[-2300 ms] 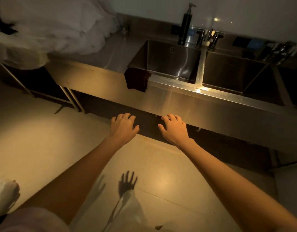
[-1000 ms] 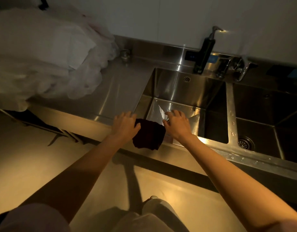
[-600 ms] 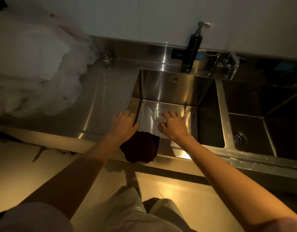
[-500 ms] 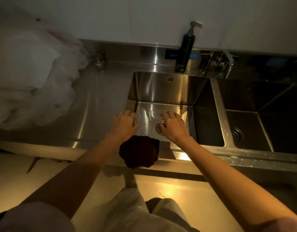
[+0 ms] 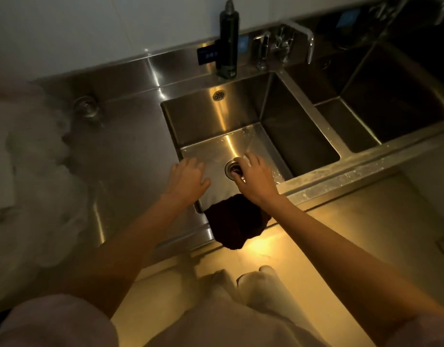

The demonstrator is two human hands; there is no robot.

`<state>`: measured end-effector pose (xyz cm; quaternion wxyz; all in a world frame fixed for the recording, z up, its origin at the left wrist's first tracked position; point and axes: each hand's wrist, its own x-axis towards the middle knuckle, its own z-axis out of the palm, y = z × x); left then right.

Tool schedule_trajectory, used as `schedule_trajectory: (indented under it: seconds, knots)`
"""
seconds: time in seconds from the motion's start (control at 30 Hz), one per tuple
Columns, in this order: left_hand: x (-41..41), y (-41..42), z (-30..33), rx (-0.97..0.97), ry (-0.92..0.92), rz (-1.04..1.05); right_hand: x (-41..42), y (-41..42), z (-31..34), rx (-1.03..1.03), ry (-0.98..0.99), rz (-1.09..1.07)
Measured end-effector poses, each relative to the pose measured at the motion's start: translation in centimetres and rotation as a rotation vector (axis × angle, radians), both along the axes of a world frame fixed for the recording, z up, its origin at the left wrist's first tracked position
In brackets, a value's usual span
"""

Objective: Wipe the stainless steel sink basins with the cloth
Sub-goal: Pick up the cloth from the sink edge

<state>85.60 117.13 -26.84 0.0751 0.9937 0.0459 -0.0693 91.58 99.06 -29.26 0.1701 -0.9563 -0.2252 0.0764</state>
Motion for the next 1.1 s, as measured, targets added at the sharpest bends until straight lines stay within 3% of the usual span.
schedule_trajectory:
  seconds: [0.5,1.1]
  knots:
    - [-1.7,0.0,-2.0,-0.032,-0.054,-0.232,-7.5,-1.5,-3.4,-0.105,0.145,0.073]
    - [-6.0,1.7,-3.0,-0.050,-0.019,-0.282,-10.6,-0.5,-3.9,-0.138,0.033,0.032]
